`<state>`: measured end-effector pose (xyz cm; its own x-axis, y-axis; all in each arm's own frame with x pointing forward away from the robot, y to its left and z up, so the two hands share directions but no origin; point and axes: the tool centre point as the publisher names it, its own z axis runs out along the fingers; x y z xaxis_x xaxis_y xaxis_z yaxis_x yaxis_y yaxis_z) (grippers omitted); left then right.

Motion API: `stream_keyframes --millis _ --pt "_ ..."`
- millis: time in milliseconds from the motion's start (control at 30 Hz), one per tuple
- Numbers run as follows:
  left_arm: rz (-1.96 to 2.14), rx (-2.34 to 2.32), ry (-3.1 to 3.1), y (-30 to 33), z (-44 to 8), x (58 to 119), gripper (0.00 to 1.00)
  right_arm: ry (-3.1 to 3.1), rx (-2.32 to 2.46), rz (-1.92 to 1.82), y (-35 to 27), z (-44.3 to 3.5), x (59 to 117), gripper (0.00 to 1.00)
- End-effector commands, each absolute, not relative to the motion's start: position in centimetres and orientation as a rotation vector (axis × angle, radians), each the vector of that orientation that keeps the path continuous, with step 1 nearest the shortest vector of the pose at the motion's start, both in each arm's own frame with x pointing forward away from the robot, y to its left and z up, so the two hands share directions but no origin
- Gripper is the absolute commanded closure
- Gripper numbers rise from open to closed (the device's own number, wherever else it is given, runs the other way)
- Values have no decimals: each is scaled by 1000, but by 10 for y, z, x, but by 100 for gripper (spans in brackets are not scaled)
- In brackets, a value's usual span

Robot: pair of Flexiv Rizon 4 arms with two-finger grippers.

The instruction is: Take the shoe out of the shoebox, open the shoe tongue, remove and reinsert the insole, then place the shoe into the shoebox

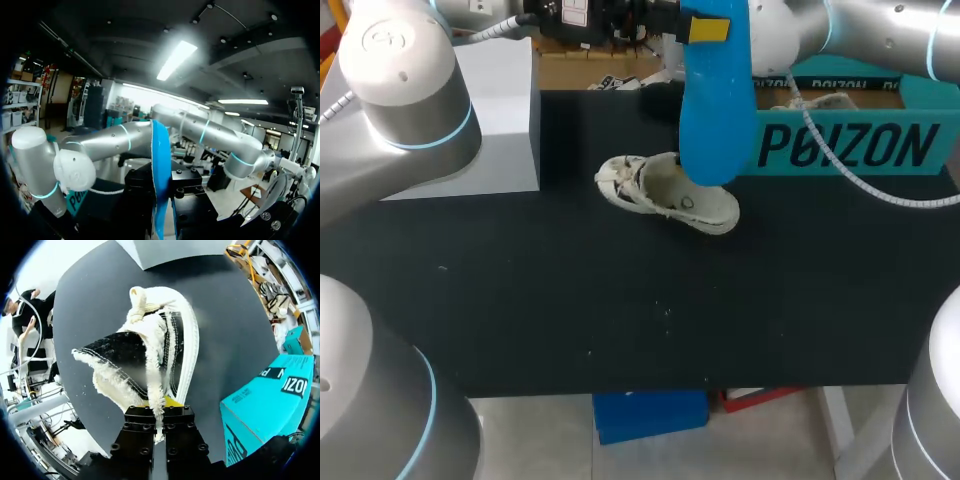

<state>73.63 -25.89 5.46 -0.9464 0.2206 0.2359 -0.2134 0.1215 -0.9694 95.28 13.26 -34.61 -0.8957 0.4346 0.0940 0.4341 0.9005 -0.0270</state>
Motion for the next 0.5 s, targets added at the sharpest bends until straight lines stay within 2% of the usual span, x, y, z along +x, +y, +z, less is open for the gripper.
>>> stream_keyframes --millis 33,200,500 --pt "1895 -3 -2085 -260 54 736 100 -2661 -1423 -5 110 -340 946 100" --pt "1895 -3 -2085 -260 54 736 100 -2375 -1783 -119 103 -332 935 100" --pt "1895 -3 -2085 -260 54 736 100 -2091 -2060 -299 118 -310 914 100"
